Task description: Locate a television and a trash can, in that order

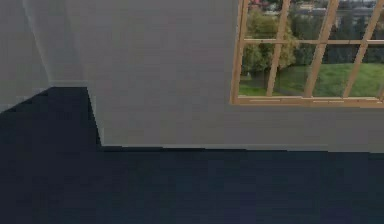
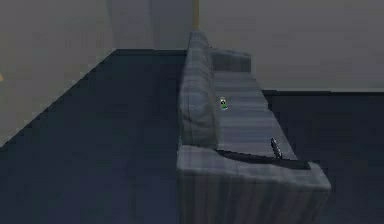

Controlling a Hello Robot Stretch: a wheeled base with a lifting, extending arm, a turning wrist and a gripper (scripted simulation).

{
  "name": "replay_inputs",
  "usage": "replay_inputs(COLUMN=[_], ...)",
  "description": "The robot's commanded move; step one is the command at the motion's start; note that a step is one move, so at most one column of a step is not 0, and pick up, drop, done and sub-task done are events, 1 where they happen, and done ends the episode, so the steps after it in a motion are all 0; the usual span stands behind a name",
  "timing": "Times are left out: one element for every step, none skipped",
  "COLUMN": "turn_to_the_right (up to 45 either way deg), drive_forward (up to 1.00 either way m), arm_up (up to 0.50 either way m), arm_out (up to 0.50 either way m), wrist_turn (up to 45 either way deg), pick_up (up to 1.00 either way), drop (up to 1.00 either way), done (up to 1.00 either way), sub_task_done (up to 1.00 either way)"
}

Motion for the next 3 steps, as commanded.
replay_inputs(turn_to_the_right=[6.0, 0.0, 27.0], drive_forward=[0.0, 0.3, 0.0], arm_up=[0.0, 0.0, 0.0], arm_out=[0.0, 0.0, 0.0], wrist_turn=[0.0, 0.0, 0.0], pick_up=[0.0, 0.0, 0.0], drop=[0.0, 0.0, 0.0], done=[0.0, 0.0, 0.0], sub_task_done=[0.0, 0.0, 0.0])
